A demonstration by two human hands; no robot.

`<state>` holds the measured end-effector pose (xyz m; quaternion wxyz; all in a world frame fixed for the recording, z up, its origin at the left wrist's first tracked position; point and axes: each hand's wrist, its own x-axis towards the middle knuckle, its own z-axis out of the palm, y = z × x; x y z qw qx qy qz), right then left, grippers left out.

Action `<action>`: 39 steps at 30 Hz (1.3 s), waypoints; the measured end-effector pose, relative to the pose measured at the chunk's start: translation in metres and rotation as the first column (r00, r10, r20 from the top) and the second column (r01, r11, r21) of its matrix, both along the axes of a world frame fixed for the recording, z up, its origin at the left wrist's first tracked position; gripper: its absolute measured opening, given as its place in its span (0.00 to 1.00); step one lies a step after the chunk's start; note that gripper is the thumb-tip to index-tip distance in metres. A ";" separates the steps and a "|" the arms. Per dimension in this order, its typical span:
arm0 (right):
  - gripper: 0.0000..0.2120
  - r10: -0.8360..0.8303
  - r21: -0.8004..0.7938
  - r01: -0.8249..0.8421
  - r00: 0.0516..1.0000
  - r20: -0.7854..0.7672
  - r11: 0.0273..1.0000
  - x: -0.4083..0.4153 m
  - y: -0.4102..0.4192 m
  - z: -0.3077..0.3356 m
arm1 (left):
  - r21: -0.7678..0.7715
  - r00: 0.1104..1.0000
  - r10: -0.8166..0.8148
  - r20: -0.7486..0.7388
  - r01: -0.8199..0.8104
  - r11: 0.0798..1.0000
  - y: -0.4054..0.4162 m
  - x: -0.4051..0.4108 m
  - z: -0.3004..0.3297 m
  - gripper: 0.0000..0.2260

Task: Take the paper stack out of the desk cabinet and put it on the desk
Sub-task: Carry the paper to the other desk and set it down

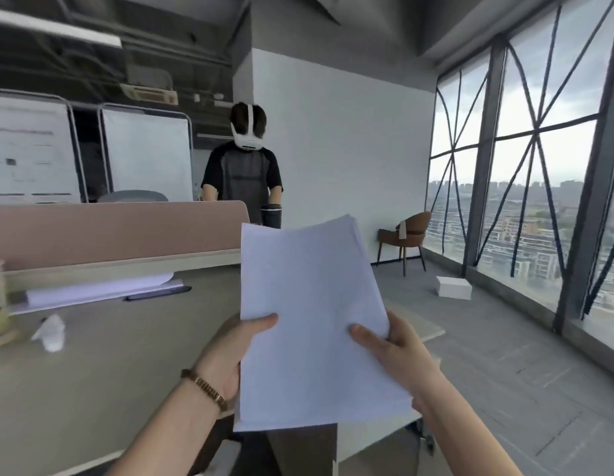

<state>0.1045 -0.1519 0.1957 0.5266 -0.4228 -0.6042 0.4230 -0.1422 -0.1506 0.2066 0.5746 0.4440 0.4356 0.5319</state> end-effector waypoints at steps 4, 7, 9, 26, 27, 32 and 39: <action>0.12 0.053 -0.002 -0.053 0.998 -0.013 0.999 -0.052 0.040 0.003 | 0.103 0.978 0.208 -0.013 -0.206 0.973 0.024 -0.042 -0.001 0.12; 0.12 0.105 -0.025 -0.106 0.993 -0.049 0.994 -0.081 0.071 0.002 | 0.191 0.962 0.273 -0.029 -0.263 0.946 0.044 -0.067 -0.002 0.11; 0.12 0.111 -0.010 -0.112 0.993 -0.028 0.994 -0.099 0.094 0.000 | 0.227 0.954 0.297 -0.036 -0.281 0.932 0.062 -0.083 -0.005 0.10; 0.23 0.021 0.014 -0.021 0.999 -0.038 1.000 -0.185 0.184 -0.068 | 0.219 0.915 0.398 -0.070 -0.376 0.901 0.141 -0.153 -0.082 0.11; 0.22 0.020 0.017 -0.019 0.998 -0.052 1.000 -0.185 0.185 -0.067 | 0.214 0.920 0.388 -0.064 -0.367 0.905 0.141 -0.155 -0.083 0.11; 0.11 0.055 0.053 -0.048 0.988 -0.141 0.997 -0.182 0.185 -0.042 | 0.250 0.910 0.411 -0.062 -0.384 0.889 0.138 -0.155 -0.075 0.16; 0.12 0.041 0.118 -0.018 0.980 -0.193 0.993 -0.195 0.199 -0.022 | 0.267 0.885 0.462 -0.055 -0.433 0.861 0.139 -0.141 -0.078 0.12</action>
